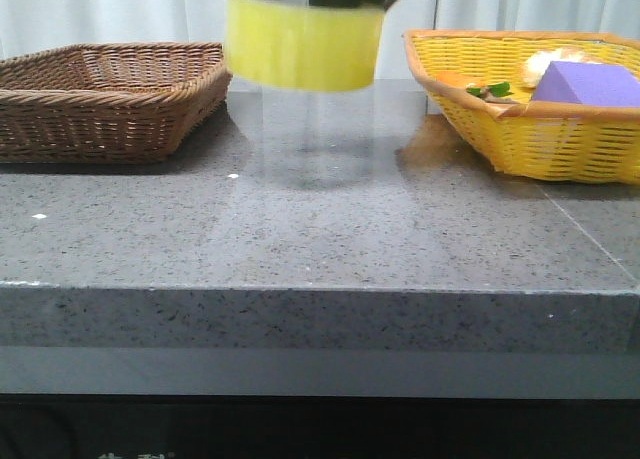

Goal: Transfer tape with both arms
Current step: 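Lift the tape roll and carry it toward the table center with the right gripper, then set the tape roll on the table and open the right gripper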

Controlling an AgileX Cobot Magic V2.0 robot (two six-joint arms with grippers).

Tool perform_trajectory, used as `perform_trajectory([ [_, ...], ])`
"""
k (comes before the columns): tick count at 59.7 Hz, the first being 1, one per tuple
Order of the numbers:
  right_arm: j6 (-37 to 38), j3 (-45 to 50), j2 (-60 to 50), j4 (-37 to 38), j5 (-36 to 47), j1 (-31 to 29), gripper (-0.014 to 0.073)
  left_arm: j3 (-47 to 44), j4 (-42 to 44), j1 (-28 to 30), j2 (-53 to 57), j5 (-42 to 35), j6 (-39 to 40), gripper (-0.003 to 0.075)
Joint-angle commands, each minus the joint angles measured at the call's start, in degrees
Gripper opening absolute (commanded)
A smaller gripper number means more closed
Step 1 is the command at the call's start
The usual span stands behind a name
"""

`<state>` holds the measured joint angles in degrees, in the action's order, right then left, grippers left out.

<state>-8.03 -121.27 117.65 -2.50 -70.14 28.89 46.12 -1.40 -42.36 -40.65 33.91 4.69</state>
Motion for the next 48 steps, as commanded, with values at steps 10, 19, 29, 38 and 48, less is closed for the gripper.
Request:
perform_trajectory([
  [10,-0.62,-1.7,0.36,0.93,0.98,-0.08,0.0143,1.86,-0.56,-0.52,-0.1,-4.27,0.27,0.0491],
  [19,-0.62,-1.7,1.54,0.88,1.1,-0.08,0.0218,1.86,-0.56,-0.52,-0.1,-4.27,0.27,0.0491],
  [29,-0.62,-1.77,1.05,0.88,1.25,-0.08,0.0398,1.86,-0.56,-0.52,-0.1,-4.27,0.27,0.0491],
  [38,-0.62,-1.77,-1.78,-0.75,2.4,-0.15,0.0414,1.86,-0.56,-0.52,-0.1,-4.27,0.27,0.0491],
  [48,-0.62,-1.77,-8.32,-5.88,3.45,-0.43,0.0414,1.86,-0.56,-0.52,-0.1,-4.27,0.27,0.0491],
])
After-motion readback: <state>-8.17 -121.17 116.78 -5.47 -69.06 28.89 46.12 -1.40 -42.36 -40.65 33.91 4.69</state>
